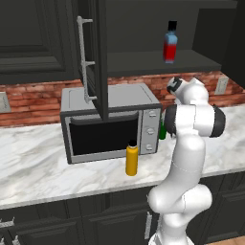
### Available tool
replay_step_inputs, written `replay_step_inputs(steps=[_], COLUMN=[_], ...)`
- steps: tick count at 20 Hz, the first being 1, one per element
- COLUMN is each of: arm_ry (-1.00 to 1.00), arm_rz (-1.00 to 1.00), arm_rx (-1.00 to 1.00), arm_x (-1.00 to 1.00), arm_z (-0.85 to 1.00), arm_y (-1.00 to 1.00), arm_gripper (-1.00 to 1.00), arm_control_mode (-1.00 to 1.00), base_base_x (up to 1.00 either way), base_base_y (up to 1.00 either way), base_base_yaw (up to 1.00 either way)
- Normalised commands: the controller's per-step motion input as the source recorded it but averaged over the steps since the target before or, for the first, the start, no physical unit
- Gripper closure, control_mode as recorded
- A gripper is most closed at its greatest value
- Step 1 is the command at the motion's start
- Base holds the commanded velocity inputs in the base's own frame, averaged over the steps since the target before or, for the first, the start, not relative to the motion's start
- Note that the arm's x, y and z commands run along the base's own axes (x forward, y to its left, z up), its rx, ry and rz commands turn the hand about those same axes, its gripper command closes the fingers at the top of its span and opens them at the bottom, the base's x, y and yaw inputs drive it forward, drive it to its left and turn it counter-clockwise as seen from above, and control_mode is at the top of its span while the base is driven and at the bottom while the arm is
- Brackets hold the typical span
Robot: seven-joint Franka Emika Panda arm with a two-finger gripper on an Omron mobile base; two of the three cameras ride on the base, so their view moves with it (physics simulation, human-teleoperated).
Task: Sort all alcoholic drinks to one cabinet, and non-alcoholic drinks to the other.
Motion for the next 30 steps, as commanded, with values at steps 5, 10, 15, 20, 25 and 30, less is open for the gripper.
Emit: replay_step_inputs(steps=[5,10,15,20,25,30], arm_ry=[0.0,0.0,0.0,0.0,-0.01,0.0], arm_rz=[0.01,0.01,0.01,0.01,0.0,0.01], arm_rx=[0.0,0.0,0.0,0.0,0.0,0.0], arm_x=[0.07,0.07,0.05,0.01,0.0,0.05], arm_z=[0.0,0.0,-0.02,-0.08,-0.09,-0.02], arm_y=[0.0,0.0,0.01,0.02,0.02,0.02], arm_gripper=[-1.0,-1.0,-1.0,-1.0,-1.0,-1.0], arm_control_mode=[-1.0,-1.0,-1.0,-1.0,-1.0,-1.0], base_base_x=[0.0,0.0,0.0,0.0,0.0,0.0], base_base_y=[0.0,0.0,0.0,0.0,0.0,0.0], base_base_yaw=[0.0,0.0,0.0,0.0,0.0,0.0])
